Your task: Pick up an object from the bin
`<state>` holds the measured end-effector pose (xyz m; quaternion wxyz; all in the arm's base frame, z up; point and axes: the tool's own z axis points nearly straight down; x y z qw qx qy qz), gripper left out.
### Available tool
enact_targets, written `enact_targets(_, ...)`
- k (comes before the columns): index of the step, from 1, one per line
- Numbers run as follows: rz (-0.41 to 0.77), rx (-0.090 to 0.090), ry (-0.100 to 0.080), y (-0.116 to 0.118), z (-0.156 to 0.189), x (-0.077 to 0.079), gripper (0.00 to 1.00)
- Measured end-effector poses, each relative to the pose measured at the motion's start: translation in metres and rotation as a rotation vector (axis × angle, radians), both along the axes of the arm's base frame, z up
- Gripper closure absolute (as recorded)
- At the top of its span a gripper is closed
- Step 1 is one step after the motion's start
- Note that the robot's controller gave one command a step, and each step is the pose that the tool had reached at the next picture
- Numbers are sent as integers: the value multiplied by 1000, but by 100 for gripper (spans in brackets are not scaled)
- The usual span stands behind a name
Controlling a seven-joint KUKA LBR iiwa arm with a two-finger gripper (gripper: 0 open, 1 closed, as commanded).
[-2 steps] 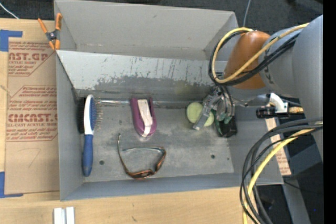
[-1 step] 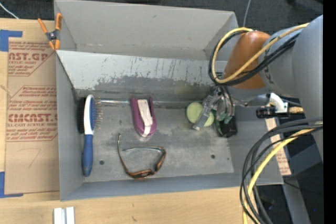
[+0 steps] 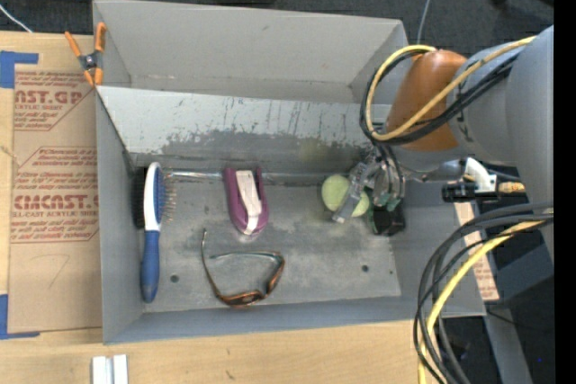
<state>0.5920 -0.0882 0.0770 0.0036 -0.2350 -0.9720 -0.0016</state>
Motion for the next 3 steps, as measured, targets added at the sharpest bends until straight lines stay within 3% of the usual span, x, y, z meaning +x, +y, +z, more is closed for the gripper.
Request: enact_targets(3,0,-1,-9,-1,40,2,100)
